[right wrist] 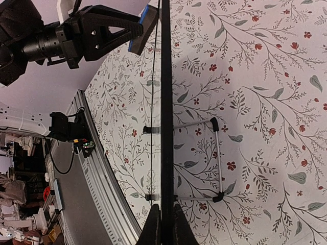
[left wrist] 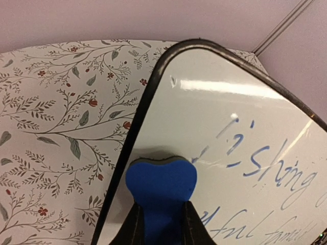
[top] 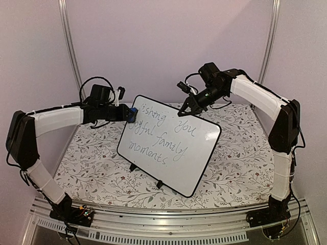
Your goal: Erase the whiteboard
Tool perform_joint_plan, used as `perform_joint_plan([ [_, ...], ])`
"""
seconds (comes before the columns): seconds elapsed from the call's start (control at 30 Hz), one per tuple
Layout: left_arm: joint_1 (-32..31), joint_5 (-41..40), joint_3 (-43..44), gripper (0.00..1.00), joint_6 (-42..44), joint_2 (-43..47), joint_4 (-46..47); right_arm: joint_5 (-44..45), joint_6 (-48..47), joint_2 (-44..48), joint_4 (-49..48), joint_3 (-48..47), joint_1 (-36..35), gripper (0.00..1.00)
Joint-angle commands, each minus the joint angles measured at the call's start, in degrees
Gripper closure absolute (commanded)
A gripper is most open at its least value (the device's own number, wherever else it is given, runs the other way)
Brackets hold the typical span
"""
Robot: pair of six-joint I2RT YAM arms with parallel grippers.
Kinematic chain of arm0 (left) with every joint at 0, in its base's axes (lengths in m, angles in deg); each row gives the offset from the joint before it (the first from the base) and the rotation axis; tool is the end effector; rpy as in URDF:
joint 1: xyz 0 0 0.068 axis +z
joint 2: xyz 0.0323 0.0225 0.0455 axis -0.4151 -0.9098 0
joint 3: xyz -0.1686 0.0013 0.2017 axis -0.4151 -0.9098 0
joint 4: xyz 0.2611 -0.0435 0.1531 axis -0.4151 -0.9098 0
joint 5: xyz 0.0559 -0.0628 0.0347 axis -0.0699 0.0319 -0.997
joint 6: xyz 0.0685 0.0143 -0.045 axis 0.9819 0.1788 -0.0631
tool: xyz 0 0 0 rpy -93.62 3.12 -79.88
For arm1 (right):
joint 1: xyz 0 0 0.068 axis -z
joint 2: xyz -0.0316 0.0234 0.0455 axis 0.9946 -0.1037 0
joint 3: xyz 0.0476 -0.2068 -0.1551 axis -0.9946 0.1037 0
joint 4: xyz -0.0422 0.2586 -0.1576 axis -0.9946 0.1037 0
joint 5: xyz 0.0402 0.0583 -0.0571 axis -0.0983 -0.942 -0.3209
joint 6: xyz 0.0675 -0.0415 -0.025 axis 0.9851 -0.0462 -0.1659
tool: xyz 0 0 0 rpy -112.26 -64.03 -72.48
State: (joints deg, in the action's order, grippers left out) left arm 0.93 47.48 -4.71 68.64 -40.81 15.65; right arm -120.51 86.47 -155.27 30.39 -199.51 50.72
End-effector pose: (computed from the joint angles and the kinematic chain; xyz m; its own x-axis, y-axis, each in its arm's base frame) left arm 0.3999 -0.1922 0.2100 -0.6800 -0.0801 -0.7288 0.3382 0.8477 -0.4087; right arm 0.3903 0.3130 0.2930 -0.7255 -0.4492 -0.5214 -0.6881 0.4559 0.5646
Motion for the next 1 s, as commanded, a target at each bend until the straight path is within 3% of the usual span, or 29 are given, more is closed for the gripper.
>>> perform_joint_plan([
  [0.0, -0.4, 0.9, -3.8, 1.00, -2.2, 0.3, -0.8, -0.6, -4.3, 3.0, -1.7, 0.2, -1.1, 1.00],
  [0.23, -1.2, 0.6, -4.5, 1.00, -2.3, 0.9, 0.3, -0.6, -4.2, 2.9, -1.7, 0.2, -1.1, 1.00],
  [0.7, -1.5, 0.6, 9.7, 1.00, 0.4, -5.4, -3.9, -0.5, -4.1, 2.7, -1.6, 0.1, -1.1, 1.00],
  [0.97, -2.1, 0.9, 4.3, 1.00, -1.3, -3.2, -2.8, -0.5, -4.2, 2.8, -1.6, 0.1, -1.1, 1.00],
])
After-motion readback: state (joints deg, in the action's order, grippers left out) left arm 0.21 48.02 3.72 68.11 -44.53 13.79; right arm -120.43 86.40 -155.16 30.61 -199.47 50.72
